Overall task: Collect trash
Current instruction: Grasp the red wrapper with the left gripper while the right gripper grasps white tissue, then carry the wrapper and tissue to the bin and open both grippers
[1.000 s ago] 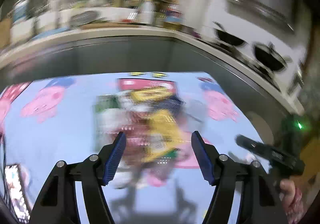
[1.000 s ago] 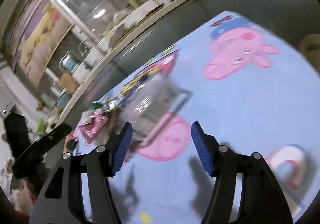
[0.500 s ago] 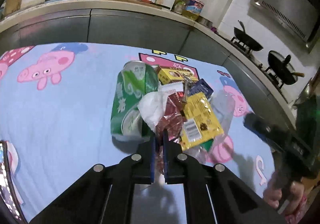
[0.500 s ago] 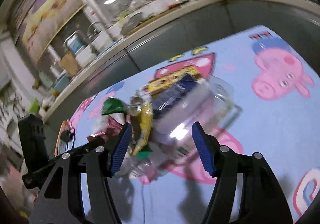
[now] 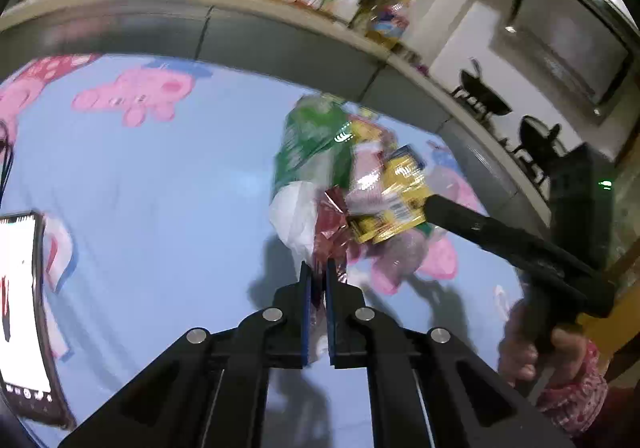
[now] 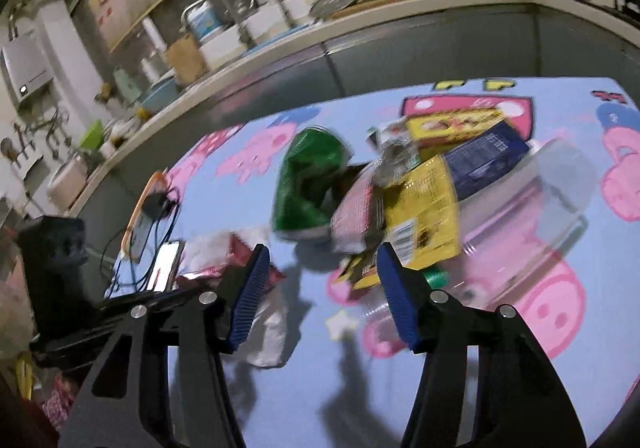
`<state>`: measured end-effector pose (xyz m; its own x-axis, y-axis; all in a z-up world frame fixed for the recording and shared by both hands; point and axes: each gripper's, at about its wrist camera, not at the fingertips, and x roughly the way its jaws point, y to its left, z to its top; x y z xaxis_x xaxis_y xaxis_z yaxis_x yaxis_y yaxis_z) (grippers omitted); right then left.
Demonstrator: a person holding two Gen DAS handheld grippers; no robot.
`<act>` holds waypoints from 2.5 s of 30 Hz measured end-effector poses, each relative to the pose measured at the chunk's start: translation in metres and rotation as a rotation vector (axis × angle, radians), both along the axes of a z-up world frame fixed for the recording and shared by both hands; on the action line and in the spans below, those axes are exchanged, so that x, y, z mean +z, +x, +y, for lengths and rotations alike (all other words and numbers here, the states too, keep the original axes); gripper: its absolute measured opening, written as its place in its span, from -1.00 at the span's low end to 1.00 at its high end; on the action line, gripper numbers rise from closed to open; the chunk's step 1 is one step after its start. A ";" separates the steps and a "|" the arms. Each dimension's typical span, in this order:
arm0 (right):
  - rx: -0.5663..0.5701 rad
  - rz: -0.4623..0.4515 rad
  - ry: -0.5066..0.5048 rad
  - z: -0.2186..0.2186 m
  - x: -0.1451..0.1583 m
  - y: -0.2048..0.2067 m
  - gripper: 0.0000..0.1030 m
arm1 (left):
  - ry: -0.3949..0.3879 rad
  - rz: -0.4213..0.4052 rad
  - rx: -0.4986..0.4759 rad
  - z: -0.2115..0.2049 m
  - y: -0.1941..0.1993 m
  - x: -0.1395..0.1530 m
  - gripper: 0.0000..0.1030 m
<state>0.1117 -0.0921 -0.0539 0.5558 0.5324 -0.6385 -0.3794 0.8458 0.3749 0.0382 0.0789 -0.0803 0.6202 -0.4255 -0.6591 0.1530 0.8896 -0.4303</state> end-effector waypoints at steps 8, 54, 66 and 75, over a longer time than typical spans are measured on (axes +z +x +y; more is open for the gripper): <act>0.120 0.048 -0.068 0.045 -0.020 -0.014 0.07 | -0.159 0.072 0.052 0.046 0.005 -0.015 -0.29; -0.147 0.000 -0.196 -0.121 -0.047 -0.116 0.47 | 0.215 0.124 -0.170 -0.068 0.007 -0.022 -0.81; -0.160 -0.062 -0.344 -0.127 -0.072 -0.100 -0.77 | 0.186 0.137 -0.380 -0.155 0.006 0.006 -0.81; -0.585 -0.038 -0.088 -0.302 -0.052 -0.099 -0.77 | 0.209 0.087 -0.656 -0.321 0.046 0.022 -0.81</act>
